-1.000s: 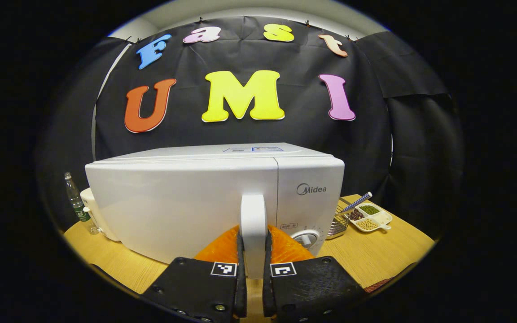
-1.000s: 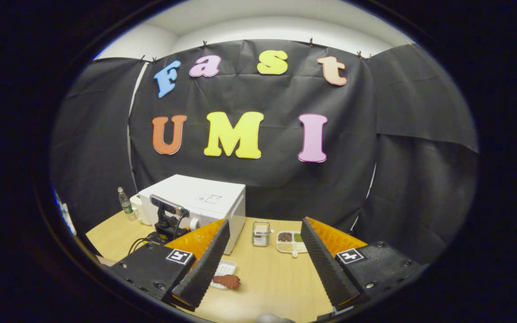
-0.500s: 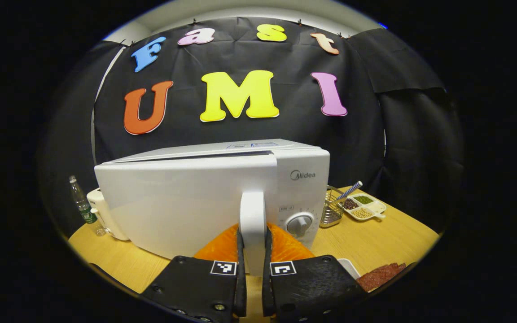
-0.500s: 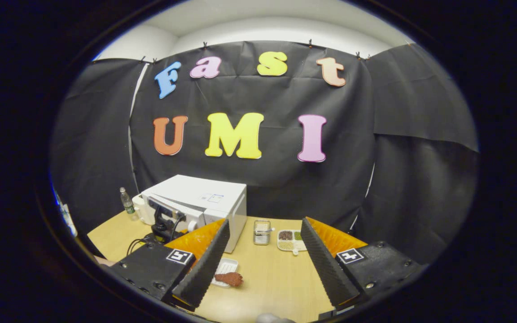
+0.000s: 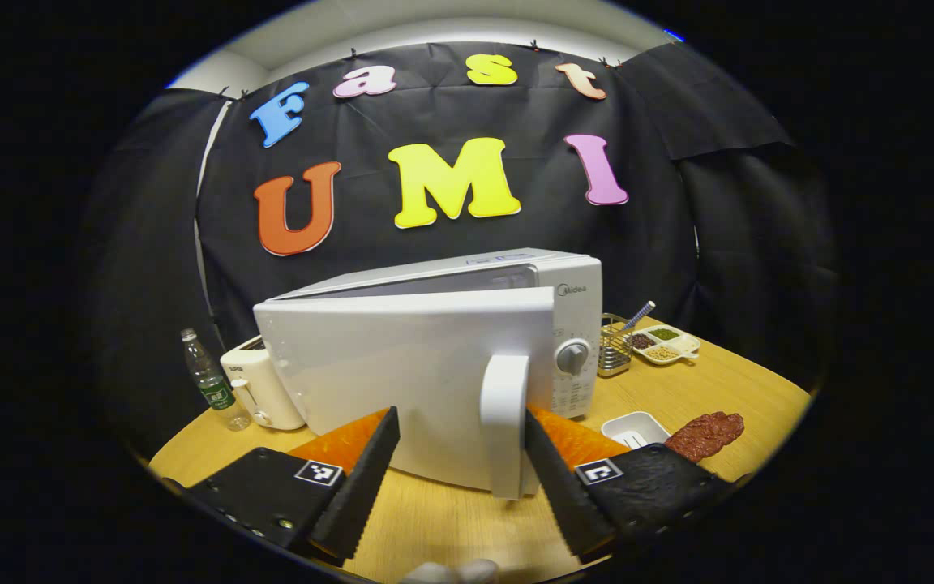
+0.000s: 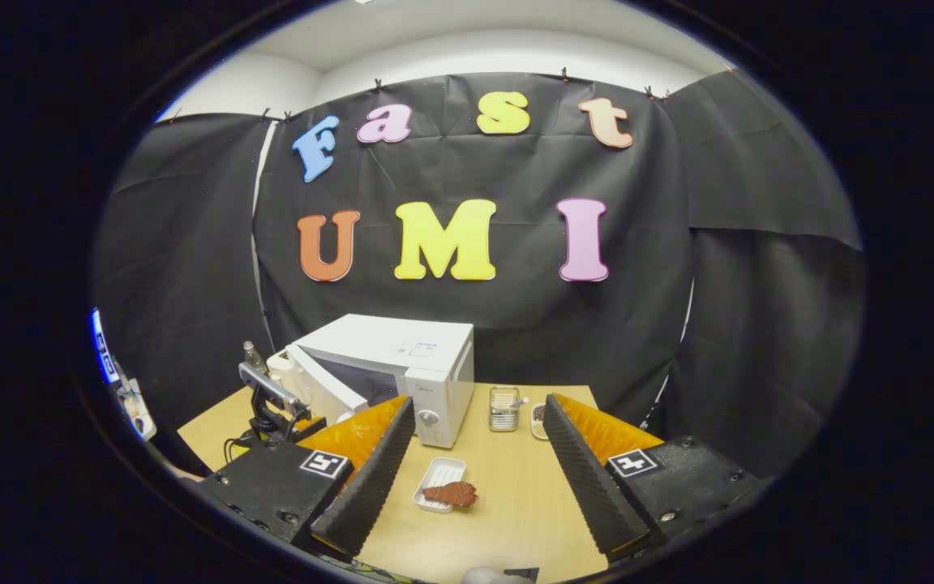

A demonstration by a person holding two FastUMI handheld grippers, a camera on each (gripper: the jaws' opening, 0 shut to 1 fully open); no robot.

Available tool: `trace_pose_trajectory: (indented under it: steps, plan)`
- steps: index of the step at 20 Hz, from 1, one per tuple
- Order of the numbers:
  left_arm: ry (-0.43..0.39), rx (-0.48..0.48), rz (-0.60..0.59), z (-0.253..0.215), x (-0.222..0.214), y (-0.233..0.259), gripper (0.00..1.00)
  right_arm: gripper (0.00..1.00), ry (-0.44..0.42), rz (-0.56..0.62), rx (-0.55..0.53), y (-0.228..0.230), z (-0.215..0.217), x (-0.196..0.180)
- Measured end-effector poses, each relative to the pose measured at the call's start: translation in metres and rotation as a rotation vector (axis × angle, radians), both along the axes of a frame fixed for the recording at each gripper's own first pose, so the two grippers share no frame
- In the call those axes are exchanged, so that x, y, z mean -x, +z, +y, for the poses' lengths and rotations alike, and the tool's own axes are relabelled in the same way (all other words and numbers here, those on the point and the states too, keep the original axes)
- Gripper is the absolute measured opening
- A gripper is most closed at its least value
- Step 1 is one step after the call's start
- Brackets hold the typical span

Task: Open the microwave oven with the left hand, put the food in, and close the microwave oven.

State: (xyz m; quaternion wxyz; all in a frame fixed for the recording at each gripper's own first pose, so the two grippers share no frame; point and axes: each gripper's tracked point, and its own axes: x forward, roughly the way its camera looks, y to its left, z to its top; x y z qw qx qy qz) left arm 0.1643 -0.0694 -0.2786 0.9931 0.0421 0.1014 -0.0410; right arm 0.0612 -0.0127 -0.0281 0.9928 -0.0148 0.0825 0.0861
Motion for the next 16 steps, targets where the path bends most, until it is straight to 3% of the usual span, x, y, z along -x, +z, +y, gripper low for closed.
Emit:
trace_pose_trajectory:
  steps: [1,3,4,5,11,12,13,16]
  plan:
    - [-0.001,0.022,0.012,0.001,0.002,0.0,1.0,1.0,-0.001,0.004,0.001,-0.001,0.0,0.001]
    - [0.001,0.032,0.027,0.001,0.005,0.001,0.95,1.0,-0.005,0.004,0.001,0.0,0.0,0.002]
    - [0.002,0.022,0.024,0.002,0.007,0.003,0.95,0.92,-0.003,0.005,0.001,-0.001,0.003,0.003]
    - [0.006,0.013,0.019,0.005,0.01,0.005,0.95,1.0,0.002,0.004,0.002,-0.002,0.004,0.004]
    - [0.005,0.011,0.03,0.029,0.042,0.008,0.95,1.0,0.025,0.004,0.006,-0.009,0.023,0.01]
    - [0.008,0.006,0.031,0.037,0.05,0.008,0.95,0.92,0.03,0.005,0.006,-0.013,0.029,0.013]
    - [0.013,-0.004,0.032,0.045,0.058,0.008,0.95,1.0,0.036,0.007,0.008,-0.015,0.034,0.016]
    - [0.035,-0.037,0.032,0.072,0.082,0.008,0.95,1.0,0.062,0.02,0.012,-0.024,0.054,0.027]
